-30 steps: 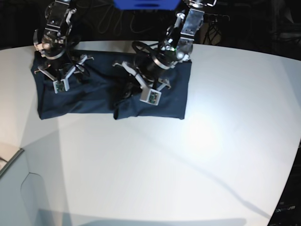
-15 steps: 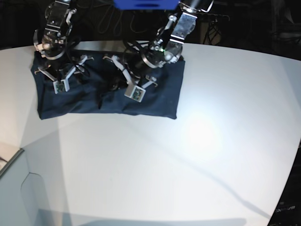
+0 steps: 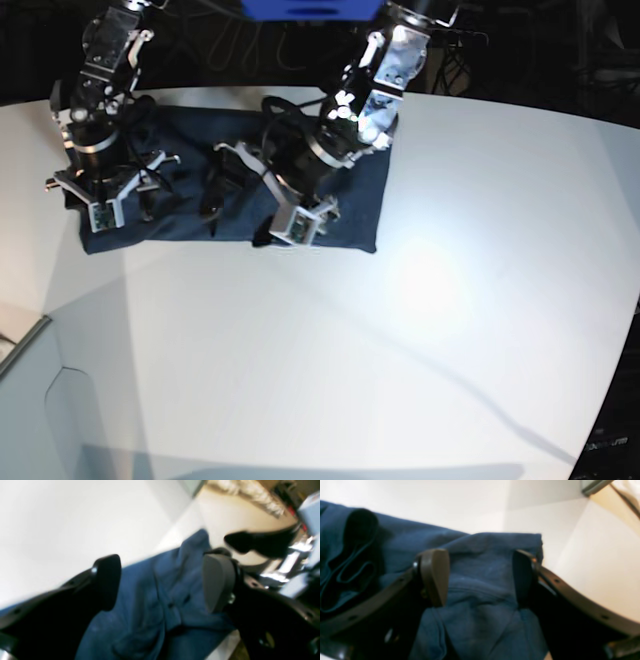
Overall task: Layout the t-shirt on the table in an organized manner, then fold the t-shirt properly
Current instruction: 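Open the left gripper and lift it away from the folded shirt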
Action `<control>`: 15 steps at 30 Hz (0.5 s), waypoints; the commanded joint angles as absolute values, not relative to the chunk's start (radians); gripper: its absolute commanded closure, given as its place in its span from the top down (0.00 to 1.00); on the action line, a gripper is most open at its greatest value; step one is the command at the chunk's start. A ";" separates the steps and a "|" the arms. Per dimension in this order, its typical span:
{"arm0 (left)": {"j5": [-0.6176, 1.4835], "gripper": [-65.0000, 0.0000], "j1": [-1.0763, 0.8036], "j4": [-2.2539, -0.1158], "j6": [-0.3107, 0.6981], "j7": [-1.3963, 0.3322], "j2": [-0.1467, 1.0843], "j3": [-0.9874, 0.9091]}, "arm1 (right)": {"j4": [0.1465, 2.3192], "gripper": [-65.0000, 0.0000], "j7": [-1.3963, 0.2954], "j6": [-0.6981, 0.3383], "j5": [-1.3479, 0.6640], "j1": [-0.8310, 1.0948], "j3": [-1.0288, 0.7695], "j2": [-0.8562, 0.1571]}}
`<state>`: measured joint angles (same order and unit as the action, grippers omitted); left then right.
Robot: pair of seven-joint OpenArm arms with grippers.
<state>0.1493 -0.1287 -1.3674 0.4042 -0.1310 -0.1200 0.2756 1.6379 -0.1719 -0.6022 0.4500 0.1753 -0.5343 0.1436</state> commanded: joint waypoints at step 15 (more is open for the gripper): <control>0.157 0.75 -0.117 -1.290 0.417 -0.113 0.016 -0.174 | 1.346 0.62 -0.147 -0.596 0.441 -0.001 -0.797 0.041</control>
